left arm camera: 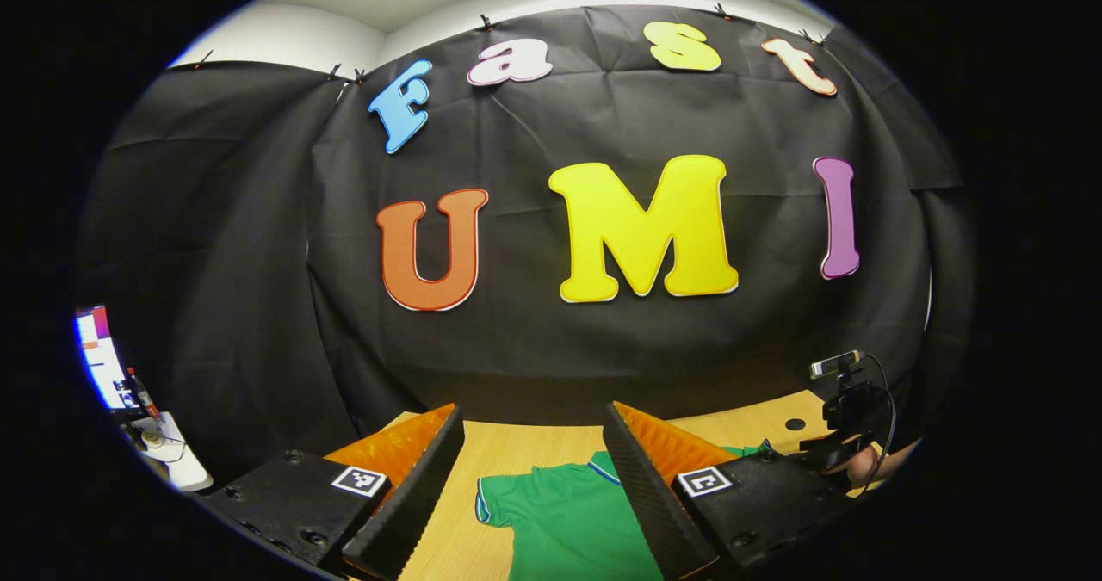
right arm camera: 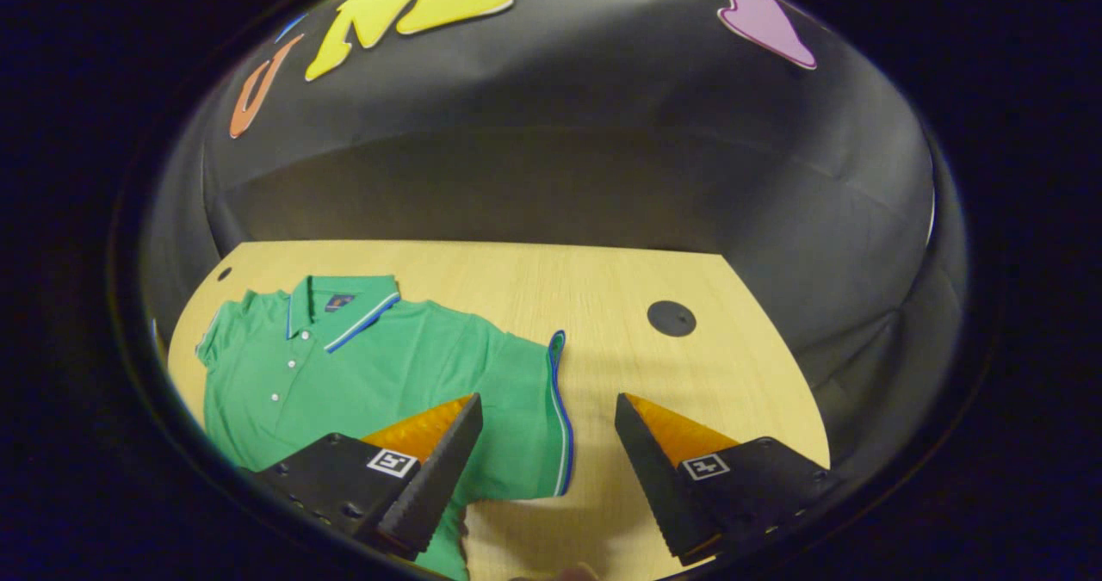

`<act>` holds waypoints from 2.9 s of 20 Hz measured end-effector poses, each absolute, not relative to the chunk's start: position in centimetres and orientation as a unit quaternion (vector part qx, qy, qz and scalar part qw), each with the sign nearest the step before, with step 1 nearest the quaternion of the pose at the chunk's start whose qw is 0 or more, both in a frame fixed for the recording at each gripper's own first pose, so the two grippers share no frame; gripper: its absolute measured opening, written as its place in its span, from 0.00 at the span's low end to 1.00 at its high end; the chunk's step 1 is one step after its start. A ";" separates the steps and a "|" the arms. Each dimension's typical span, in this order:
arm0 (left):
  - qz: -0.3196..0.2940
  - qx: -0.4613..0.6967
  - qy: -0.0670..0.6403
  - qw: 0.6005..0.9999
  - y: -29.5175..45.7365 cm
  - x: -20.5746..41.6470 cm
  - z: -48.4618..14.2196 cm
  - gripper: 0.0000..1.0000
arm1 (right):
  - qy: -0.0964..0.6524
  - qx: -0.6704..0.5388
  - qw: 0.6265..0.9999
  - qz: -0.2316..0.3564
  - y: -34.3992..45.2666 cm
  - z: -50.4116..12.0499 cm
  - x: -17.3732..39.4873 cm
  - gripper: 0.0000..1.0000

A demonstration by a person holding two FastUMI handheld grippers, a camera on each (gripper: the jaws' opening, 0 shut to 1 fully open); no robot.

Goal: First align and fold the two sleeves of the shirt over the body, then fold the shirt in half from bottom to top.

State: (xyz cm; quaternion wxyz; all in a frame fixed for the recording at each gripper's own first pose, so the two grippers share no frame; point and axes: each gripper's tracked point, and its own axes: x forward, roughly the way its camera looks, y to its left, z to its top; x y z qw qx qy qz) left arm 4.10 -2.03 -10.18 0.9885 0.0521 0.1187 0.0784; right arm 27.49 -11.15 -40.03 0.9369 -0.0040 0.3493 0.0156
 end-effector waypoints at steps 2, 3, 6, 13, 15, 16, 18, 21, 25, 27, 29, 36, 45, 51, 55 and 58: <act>0.084 0.053 0.131 0.986 -2.0 4.0 -11.1 1.00 | 0.360 0.006 0.933 0.016 -11.4 -41.2 28.3 0.97; 0.086 0.052 0.136 0.986 -2.2 3.8 -11.5 1.00 | 0.366 0.006 0.931 0.015 -11.6 -41.7 28.7 0.98; 0.087 0.054 0.145 0.984 -2.4 3.7 -12.0 1.00 | 0.383 0.015 0.924 0.021 -11.7 -42.8 29.0 0.79; 0.081 0.060 0.147 0.984 -3.4 4.1 -12.3 1.00 | 0.396 0.018 0.917 0.039 -11.0 -43.1 28.7 0.30; 0.080 0.061 0.149 0.984 -3.6 4.1 -12.4 1.00 | 0.395 0.020 0.917 0.045 -10.8 -43.4 28.9 0.08; 0.081 0.062 0.149 0.984 -3.6 4.2 -12.5 1.00 | 0.397 0.023 0.916 0.046 -10.7 -43.3 28.6 0.00; 0.082 0.064 0.148 0.984 -3.6 4.1 -12.3 1.00 | 0.400 0.036 0.914 0.048 -10.6 -43.3 28.6 0.00; 0.085 0.063 0.144 0.984 -3.4 4.0 -12.2 1.00 | 0.400 0.065 0.913 0.049 -10.2 -41.9 28.1 0.00; 0.089 0.046 0.141 0.985 -2.6 3.6 -12.0 1.00 | 0.376 0.097 0.920 0.049 -8.9 -37.7 28.0 0.00; 0.092 0.043 0.141 0.985 -2.0 3.5 -12.1 1.00 | 0.367 0.097 0.924 0.054 -7.5 -35.8 27.7 0.00; 0.090 0.039 0.138 0.986 -1.3 3.3 -11.9 1.00 | 0.365 0.099 0.924 0.060 -5.5 -34.4 27.5 0.00; 0.106 0.026 0.142 0.984 3.6 1.7 -12.1 1.00 | 0.387 0.085 0.916 0.072 3.2 -34.1 27.7 0.00; 0.127 0.001 0.180 0.975 9.0 1.2 -15.1 1.00 | 0.393 0.087 0.911 0.090 10.1 -34.2 26.8 0.55; 0.081 -0.039 0.230 0.969 9.4 4.5 -20.9 1.00 | 0.329 0.066 0.939 0.069 6.9 -26.1 22.6 0.96; 0.046 -0.068 0.286 0.955 9.6 7.6 -27.1 1.00 | 0.297 0.056 0.951 0.059 4.5 -21.1 16.3 0.96; 0.039 -0.081 0.327 0.941 10.4 10.0 -31.8 1.00 | 0.284 0.044 0.956 0.054 3.2 -19.3 11.3 0.96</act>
